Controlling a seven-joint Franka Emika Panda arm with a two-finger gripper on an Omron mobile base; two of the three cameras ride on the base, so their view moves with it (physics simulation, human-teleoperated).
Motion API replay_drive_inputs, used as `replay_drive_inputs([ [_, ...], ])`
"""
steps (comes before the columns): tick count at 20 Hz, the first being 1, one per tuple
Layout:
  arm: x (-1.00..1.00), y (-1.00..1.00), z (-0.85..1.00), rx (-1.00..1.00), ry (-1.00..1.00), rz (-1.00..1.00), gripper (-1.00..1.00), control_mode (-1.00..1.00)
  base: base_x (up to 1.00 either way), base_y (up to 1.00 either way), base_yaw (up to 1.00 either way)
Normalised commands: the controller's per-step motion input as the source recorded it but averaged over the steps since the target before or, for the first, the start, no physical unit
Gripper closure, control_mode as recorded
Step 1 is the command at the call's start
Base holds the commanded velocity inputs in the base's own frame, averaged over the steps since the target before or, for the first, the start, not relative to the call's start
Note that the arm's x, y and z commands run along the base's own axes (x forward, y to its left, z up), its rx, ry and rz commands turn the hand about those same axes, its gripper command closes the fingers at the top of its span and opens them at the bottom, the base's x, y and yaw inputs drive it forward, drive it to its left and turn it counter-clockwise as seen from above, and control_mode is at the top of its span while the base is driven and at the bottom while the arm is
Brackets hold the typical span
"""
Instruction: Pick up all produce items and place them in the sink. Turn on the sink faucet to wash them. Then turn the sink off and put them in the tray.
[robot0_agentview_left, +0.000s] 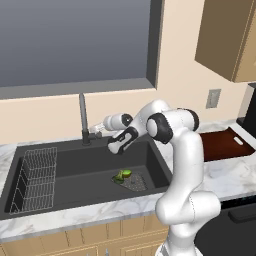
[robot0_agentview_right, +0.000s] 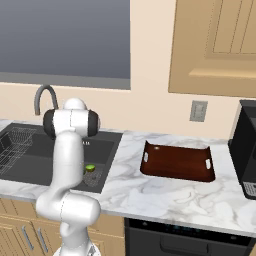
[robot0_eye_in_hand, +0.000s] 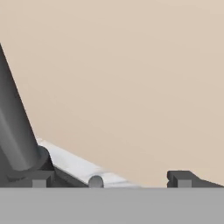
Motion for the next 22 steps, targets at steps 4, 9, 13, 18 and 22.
replay_drive_inputs([
  [4, 0.15, 0.0, -0.12, 0.0, 0.0, 0.02, -1.0, -1.0, 0.0, 0.0, 0.0],
  [9, 0.13, 0.04, -0.14, 0.0, 0.0, 0.01, 1.0, -1.0, 0.0, 0.0, 0.0],
  [13, 0.0, 0.0, 0.0, 0.0, 0.0, 0.0, 1.0, -1.0, 0.0, 0.0, 0.0],
  [18, 0.0, 0.0, 0.0, 0.0, 0.0, 0.0, 1.0, -1.0, 0.0, 0.0, 0.0],
  [22, 0.0, 0.0, 0.0, 0.0, 0.0, 0.0, 1.0, -1.0, 0.0, 0.0, 0.0],
])
